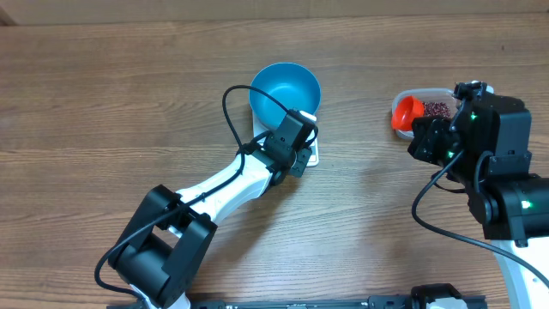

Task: Scoop item into bowl and weigh 150g on scale

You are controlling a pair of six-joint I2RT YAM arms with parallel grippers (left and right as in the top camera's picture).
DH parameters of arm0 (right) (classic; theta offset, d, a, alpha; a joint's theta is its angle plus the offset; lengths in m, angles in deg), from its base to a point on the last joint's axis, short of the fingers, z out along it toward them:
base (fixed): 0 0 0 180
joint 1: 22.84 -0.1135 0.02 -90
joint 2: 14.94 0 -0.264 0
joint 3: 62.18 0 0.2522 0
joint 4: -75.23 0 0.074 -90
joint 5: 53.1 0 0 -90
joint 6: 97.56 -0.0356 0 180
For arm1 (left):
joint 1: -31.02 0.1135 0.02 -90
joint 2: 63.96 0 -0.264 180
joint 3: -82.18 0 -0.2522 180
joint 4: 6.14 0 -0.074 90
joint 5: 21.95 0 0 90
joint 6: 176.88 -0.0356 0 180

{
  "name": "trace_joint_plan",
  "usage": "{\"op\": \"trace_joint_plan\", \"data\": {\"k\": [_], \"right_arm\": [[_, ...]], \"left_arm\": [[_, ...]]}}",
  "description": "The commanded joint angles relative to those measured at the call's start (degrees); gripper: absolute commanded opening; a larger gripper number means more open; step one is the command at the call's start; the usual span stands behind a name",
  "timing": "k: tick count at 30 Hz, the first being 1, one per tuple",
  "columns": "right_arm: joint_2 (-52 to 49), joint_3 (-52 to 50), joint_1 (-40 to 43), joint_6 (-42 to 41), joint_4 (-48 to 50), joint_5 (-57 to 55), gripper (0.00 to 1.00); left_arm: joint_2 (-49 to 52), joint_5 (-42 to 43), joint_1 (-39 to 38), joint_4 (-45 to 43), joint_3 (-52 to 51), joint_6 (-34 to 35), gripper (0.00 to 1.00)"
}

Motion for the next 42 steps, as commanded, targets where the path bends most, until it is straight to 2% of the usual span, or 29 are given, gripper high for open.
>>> {"op": "trace_joint_plan", "data": {"k": [1, 42], "right_arm": [[0.9, 1.6, -0.22, 0.28, 0.26, -0.94, 0.04], [0.72, 1.6, -0.22, 0.5, 0.28, -0.94, 0.04]], "left_arm": [[1.95, -0.94, -0.07, -0.26, -0.11, 0.13, 0.04], [4.52, -2.27, -0.07, -1.86, -0.11, 0.11, 0.04]]}}
